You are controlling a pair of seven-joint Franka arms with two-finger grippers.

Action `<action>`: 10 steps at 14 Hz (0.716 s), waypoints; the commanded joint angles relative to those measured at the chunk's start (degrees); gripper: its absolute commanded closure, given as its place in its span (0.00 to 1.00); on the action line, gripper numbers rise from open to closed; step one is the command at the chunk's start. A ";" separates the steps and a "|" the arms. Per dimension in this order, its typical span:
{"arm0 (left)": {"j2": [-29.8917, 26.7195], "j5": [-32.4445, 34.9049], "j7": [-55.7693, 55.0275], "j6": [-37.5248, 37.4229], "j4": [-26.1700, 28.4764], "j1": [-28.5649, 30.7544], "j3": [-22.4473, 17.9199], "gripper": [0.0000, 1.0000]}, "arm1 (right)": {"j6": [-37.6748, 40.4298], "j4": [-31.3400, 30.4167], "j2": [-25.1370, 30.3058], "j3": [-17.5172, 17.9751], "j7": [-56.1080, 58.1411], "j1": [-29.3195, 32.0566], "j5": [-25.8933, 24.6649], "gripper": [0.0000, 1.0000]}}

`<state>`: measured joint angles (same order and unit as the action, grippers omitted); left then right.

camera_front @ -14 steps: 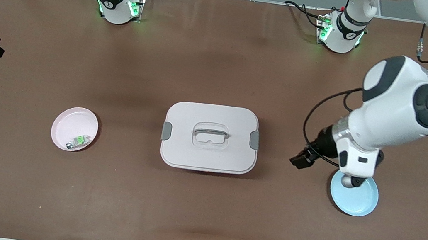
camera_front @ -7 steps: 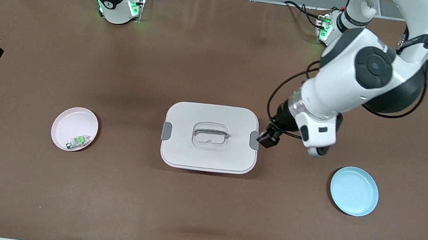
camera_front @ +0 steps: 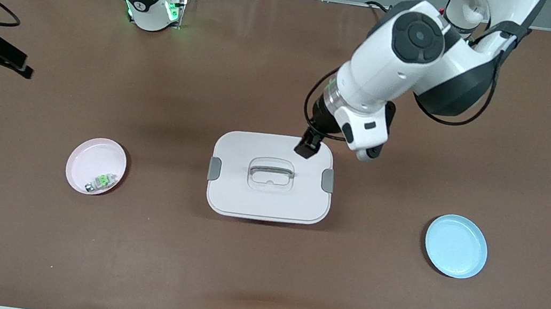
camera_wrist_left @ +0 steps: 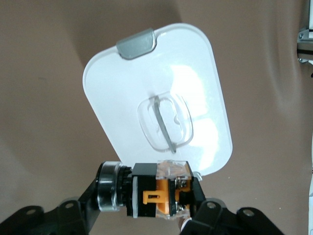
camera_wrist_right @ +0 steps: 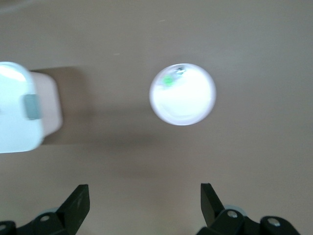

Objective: Transfer orange switch to right arm and place
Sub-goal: 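Hold the switch above the box while the right gripper reaches toward it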

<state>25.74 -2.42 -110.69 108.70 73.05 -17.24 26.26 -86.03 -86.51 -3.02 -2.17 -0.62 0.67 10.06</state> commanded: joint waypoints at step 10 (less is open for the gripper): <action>1.50 -5.58 -4.36 3.71 -0.90 -1.48 0.20 1.00 | -21.35 -32.03 15.14 -0.03 -0.79 -7.43 40.80 0.00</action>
<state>26.96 -7.06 -114.91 111.69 72.92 -18.45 26.76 -102.27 -110.64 6.35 -1.88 -1.79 -3.95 46.29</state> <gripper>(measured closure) 0.273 0.000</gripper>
